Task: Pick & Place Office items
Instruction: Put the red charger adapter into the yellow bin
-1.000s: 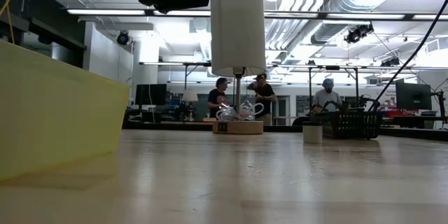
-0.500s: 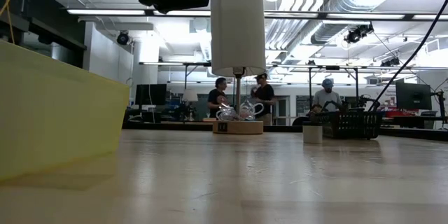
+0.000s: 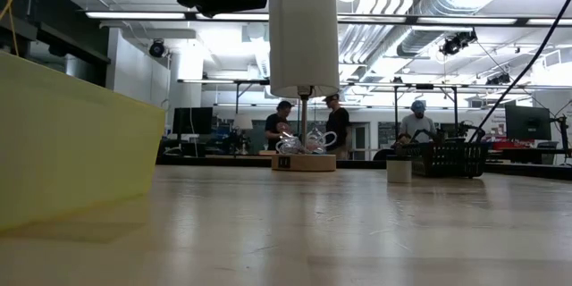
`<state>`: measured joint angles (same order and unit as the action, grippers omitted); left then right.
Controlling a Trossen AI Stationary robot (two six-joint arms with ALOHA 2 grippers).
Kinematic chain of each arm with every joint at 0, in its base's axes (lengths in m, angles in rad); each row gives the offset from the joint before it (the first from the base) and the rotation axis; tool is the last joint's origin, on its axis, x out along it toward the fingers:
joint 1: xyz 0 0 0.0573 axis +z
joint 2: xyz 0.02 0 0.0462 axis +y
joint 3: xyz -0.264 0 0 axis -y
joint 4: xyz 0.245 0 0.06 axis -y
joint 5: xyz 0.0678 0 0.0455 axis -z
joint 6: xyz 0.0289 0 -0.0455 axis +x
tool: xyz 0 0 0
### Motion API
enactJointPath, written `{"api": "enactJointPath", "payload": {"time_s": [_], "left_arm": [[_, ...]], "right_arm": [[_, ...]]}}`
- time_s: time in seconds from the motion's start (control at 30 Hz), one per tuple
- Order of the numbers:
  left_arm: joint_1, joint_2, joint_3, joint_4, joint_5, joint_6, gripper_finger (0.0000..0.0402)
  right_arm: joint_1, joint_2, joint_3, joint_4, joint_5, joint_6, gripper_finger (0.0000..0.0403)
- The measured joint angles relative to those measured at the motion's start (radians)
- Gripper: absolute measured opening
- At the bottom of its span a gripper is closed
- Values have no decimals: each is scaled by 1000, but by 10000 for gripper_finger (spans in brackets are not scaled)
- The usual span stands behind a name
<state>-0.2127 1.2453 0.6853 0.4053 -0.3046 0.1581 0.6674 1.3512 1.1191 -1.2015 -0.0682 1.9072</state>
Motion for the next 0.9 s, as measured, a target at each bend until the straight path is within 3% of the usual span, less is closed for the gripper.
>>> {"api": "enactJointPath", "payload": {"time_s": [0.33,0.6,0.9], "left_arm": [[0,0,0,0,0,0,199],[0,0,0,0,0,0,199],[0,0,0,0,-1,0,199]], "right_arm": [[-2,7,0,29,16,7,194],[-24,84,0,94,-32,-22,194],[-35,166,0,220,5,-69,194]]}}
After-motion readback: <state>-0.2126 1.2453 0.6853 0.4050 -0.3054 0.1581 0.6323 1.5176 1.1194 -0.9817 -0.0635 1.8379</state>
